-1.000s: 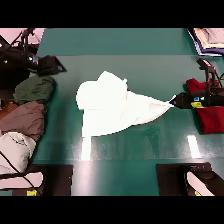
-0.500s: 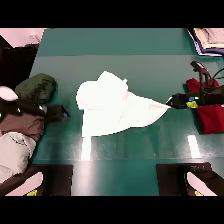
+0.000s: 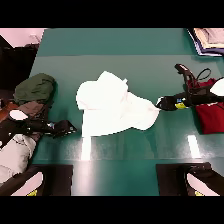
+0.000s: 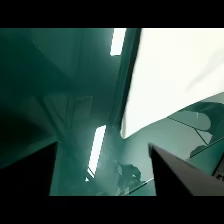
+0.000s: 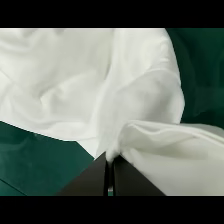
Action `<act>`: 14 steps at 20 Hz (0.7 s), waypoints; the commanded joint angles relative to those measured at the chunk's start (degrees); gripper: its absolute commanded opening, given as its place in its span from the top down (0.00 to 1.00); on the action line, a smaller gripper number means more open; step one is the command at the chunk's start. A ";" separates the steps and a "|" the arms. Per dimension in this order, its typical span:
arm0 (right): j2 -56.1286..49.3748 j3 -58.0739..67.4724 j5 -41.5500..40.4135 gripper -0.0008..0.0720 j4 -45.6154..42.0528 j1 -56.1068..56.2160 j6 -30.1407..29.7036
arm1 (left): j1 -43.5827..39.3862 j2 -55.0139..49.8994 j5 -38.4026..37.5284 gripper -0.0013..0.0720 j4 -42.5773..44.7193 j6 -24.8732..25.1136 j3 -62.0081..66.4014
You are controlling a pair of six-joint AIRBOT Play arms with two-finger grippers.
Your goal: Fold the shirts.
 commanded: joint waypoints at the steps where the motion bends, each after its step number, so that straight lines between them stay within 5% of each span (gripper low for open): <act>1: -0.15 -0.02 -0.35 0.97 0.22 0.68 0.98 | -4.15 0.00 3.39 0.07 -1.20 0.31 -1.62; 6: -0.02 -0.02 0.33 0.97 0.26 0.68 1.46 | -15.17 -0.02 12.28 0.07 -1.09 -6.23 -1.62; 14: 4.50 -0.02 -2.40 0.97 0.13 0.63 1.57 | -16.00 -2.47 13.70 0.07 -6.25 -6.12 -1.60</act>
